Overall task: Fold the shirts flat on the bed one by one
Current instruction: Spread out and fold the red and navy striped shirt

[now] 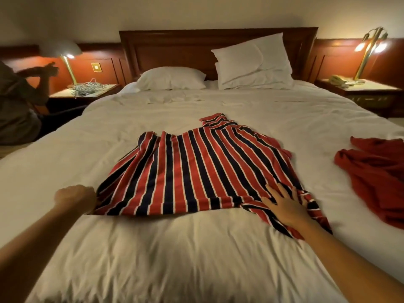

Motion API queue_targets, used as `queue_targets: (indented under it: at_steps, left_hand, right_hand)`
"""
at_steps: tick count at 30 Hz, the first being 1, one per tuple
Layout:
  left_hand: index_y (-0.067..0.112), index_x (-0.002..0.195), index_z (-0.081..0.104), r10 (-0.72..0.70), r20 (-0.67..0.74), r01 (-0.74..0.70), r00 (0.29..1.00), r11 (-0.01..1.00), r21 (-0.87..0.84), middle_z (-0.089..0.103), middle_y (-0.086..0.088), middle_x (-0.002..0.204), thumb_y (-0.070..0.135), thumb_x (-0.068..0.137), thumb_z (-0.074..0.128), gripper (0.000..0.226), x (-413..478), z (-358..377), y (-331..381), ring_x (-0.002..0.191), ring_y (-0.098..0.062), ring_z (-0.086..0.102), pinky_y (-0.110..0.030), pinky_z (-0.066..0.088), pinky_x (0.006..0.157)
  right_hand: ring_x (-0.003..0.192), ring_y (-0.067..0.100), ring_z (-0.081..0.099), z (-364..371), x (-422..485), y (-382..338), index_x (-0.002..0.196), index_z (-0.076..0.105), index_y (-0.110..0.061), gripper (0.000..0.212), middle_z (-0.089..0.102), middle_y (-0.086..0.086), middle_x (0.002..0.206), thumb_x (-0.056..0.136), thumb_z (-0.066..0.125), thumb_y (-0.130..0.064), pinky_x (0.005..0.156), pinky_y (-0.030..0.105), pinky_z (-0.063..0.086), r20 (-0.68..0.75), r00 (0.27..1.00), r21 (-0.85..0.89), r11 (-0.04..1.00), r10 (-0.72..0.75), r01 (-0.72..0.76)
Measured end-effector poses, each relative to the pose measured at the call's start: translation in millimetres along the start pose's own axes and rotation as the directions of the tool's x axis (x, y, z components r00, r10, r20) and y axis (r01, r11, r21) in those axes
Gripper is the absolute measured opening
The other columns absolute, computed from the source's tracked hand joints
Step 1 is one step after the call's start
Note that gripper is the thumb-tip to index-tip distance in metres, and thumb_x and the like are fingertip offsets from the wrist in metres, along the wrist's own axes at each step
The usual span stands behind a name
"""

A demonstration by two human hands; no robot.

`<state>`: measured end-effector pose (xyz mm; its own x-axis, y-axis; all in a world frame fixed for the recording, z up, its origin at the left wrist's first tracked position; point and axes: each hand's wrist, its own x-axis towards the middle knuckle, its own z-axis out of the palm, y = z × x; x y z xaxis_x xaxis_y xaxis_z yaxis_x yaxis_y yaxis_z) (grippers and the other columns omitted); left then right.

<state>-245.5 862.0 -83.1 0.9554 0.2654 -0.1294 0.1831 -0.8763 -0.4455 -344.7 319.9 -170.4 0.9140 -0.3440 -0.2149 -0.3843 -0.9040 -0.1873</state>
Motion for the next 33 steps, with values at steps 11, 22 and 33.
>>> queue_targets:
  at_steps: [11, 22, 33]
  left_hand:
    - [0.047, 0.156, -0.002, 0.492, -0.089, -0.455, 0.866, 0.702, -0.548, -0.010, 0.000, 0.167, 0.080, 0.088, 0.013, 0.077, -58, 0, 176, 0.153, -0.029, -0.012, -0.057, -0.010, 0.121]
    - [0.054, 0.153, -0.005, 0.443, -0.158, -0.452, 0.883, 0.709, -0.541, -0.010, 0.006, 0.167, 0.087, 0.074, 0.003, 0.086, -41, 24, 182, 0.153, -0.024, -0.011, -0.052, -0.010, 0.120]
    - [0.050, 0.154, -0.003, 0.446, -0.161, -0.458, 0.880, 0.713, -0.531, -0.009, 0.005, 0.167, 0.083, 0.076, 0.006, 0.085, -43, 22, 182, 0.154, -0.025, -0.010, -0.052, -0.007, 0.121]
  right_hand:
    - [0.135, 0.025, 0.041, -40, -60, 12, 0.133, 0.054, -0.040, 0.075, 0.046, -0.004, 0.146, 0.079, 0.032, -0.087, 0.114, 0.050, 0.030, -0.055, 0.995, 0.157, 0.983, -0.082, 0.090]
    - [0.078, -0.002, 0.056, -48, -137, 14, 0.077, 0.052, -0.042, 0.037, 0.059, -0.018, 0.078, 0.075, 0.061, -0.077, 0.055, 0.014, 0.040, -0.010, 0.823, 0.021, 0.822, -0.569, 0.569]
    - [0.123, 0.037, 0.051, -56, -45, 35, 0.144, 0.044, -0.025, 0.059, 0.050, 0.017, 0.138, 0.097, 0.045, -0.060, 0.104, 0.051, 0.045, -0.188, 0.952, 0.426, 0.893, 0.243, -0.144]
